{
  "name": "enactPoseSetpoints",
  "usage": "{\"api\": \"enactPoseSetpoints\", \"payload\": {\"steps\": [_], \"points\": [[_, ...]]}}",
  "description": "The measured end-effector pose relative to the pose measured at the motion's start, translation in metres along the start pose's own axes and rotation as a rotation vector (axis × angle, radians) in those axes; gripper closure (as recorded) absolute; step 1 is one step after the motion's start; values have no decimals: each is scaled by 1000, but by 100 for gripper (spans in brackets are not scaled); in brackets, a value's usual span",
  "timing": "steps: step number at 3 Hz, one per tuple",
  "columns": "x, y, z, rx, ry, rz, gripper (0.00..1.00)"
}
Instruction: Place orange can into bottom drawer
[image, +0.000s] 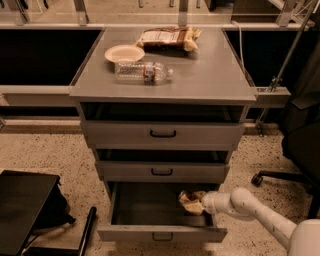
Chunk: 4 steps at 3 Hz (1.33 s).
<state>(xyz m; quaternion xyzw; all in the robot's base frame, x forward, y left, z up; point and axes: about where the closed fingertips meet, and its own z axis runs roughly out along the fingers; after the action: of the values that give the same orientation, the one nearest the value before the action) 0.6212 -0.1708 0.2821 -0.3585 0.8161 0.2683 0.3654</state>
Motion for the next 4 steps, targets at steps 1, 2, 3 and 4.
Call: {"api": "enactPoseSetpoints", "payload": {"steps": [1,2,3,4], "points": [[0,0,0,0,0,0,100],[12,1,14,-2,47,-10,100],[38,3,42,-28,70,38,100],[67,5,77,-49,58,118,100]]}}
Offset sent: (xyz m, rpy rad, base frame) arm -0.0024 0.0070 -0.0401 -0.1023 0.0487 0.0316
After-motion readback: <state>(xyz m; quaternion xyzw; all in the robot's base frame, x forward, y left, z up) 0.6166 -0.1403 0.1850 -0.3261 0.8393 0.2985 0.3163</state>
